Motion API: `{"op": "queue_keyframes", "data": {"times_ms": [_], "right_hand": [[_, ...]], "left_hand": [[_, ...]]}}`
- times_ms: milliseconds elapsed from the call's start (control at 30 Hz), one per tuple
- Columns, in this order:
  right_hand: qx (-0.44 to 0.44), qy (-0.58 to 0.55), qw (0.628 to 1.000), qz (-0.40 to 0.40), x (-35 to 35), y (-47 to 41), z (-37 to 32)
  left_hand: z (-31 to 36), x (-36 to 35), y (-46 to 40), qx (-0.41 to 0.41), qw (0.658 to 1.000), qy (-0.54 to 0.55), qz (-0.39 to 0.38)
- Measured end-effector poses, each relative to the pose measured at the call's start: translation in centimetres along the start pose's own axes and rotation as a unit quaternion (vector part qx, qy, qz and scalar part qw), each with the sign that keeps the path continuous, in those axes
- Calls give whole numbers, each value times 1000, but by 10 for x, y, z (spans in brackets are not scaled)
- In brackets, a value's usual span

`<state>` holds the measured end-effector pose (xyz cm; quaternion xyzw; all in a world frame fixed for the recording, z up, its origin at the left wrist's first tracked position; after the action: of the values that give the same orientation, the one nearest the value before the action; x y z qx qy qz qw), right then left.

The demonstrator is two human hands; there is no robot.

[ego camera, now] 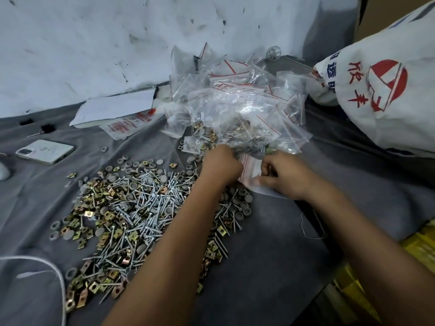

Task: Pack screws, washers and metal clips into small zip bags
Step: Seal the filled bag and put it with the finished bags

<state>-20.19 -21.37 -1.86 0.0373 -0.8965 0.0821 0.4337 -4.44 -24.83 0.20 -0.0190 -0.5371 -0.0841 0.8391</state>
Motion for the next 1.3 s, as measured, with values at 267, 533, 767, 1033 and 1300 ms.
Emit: {"op": "queue_keyframes", "data": {"times_ms": [267,533,767,1033,1300], "right_hand": [[84,-32,995,47,-4,11,-32],[78,-239,957,145,4,17,-22],[-28,-398,913,79,2,16,-1],[-99,-423,876,210,13,23,14],[-142,-515,783,319,20,25,27]], "left_hand": [[-7,-6,-3,57,991,118,-2],[-16,-2,0,87,980,179,19],[-3,13,17,27,982,104,155],[27,26,35,-10,949,129,286],[57,-42,32,1,957,286,51]]}}
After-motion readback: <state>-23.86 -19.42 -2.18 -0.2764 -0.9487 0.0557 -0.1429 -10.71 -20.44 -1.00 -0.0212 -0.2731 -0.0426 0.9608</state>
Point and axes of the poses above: each hand's wrist, its own y-axis away from the middle knuckle, its own x-axis out of the back of the hand, z = x × y, the point moved 6 cm from there along -y, towards the middle knuckle, and after that the axes turned 11 degrees about -y, right-handed, at the moved point
